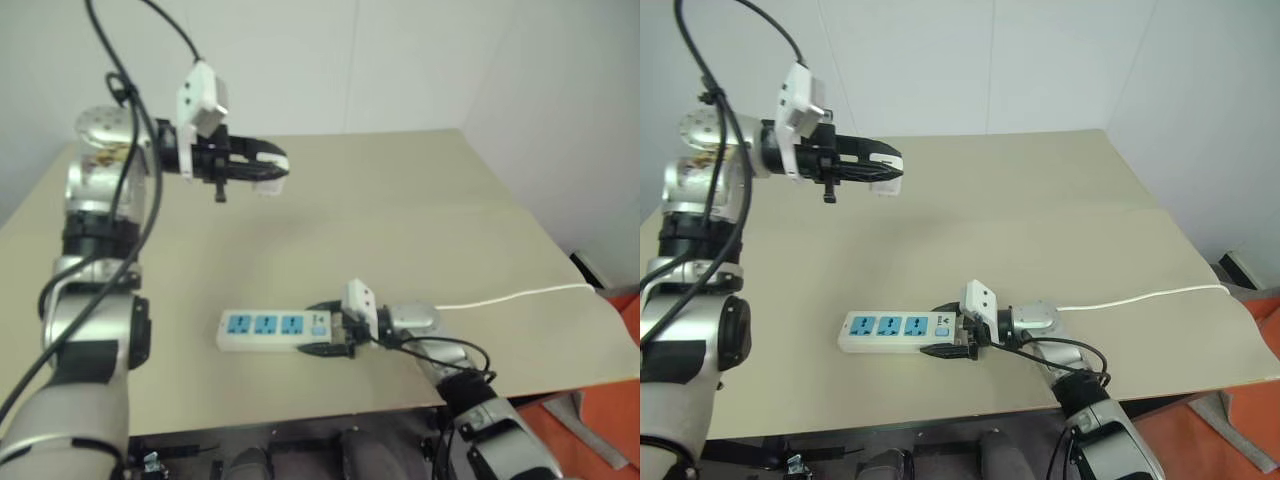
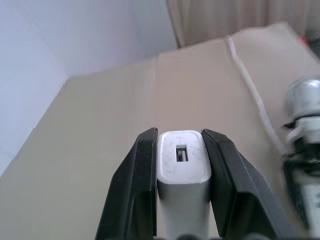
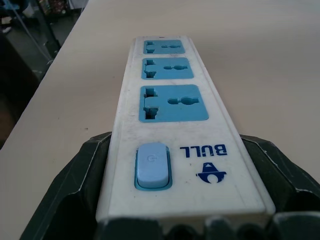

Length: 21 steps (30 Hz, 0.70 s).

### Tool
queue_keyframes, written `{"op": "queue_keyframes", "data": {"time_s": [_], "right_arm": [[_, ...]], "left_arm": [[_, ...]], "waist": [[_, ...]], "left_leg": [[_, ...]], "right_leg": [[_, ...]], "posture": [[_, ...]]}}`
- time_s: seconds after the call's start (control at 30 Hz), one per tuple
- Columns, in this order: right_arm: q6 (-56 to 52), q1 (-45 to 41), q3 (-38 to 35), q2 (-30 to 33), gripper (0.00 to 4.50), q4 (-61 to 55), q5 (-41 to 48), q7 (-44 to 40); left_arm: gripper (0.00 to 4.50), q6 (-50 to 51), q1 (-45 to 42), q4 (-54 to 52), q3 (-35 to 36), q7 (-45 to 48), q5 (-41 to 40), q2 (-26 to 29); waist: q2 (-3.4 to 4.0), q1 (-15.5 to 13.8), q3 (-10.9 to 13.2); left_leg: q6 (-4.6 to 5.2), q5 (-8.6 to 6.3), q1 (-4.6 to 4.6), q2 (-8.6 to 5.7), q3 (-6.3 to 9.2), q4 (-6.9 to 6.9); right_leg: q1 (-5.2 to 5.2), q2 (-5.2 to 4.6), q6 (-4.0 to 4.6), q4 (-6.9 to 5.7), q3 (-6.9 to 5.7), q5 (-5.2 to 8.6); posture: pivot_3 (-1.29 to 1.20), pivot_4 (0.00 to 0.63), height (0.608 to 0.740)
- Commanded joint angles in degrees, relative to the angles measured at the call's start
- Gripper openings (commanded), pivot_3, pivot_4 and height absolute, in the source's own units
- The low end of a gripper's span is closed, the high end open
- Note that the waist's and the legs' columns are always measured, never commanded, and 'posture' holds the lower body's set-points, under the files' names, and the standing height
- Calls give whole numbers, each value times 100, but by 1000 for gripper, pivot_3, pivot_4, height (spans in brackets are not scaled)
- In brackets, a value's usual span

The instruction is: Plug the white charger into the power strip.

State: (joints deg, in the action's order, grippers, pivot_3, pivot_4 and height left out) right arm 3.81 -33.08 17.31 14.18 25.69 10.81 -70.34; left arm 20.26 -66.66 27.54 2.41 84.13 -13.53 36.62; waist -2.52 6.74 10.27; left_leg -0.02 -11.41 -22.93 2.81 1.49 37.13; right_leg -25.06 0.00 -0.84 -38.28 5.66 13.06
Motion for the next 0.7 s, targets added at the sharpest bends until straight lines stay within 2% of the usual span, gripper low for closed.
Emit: {"op": "queue_keyframes", "data": {"time_s": [0.03,0.17,0.33,0.5,0.63,0.7], "right_arm": [[498,-299,14,-169,3429,401,-76,-168],[863,-447,54,-306,3429,1027,-250,-214],[1199,-500,1,-408,3429,1693,-421,-83],[1311,-439,46,-406,3429,1790,-480,-220],[1302,-403,59,-420,3429,1765,-475,-259],[1301,-419,55,-436,3429,1790,-480,-249]], "left_arm": [[1026,404,402,-987,377,-531,-520,-67],[1026,534,1078,-1908,746,-1053,-1047,-238],[1026,1303,1761,-2837,898,-1100,-1851,35],[1026,1880,2023,-3162,783,-923,-2321,495],[1026,1955,2125,-3214,625,-690,-2458,738],[1026,1887,2256,-3252,616,-755,-2478,691]], "waist": [[0,-1,0],[0,21,0],[0,48,-1],[1,38,0],[1,38,-1],[1,39,-1]], "left_leg": [[0,0,1,0,0,0],[-1,0,2,3,1,2],[-1,0,14,3,-1,0],[-2,-1,97,3,1,-11],[-2,-1,98,2,1,-11],[-2,-1,96,3,1,-12]], "right_leg": [[2,0,0,-1,0,0],[3,0,17,-2,0,-10],[10,0,26,-5,3,-16],[97,1,-1,16,0,2],[98,1,-1,20,0,3],[97,1,0,21,1,3]], "posture": [[0,150,740],[0,150,740],[0,150,740],[0,150,740],[0,150,740],[0,150,740]]}}
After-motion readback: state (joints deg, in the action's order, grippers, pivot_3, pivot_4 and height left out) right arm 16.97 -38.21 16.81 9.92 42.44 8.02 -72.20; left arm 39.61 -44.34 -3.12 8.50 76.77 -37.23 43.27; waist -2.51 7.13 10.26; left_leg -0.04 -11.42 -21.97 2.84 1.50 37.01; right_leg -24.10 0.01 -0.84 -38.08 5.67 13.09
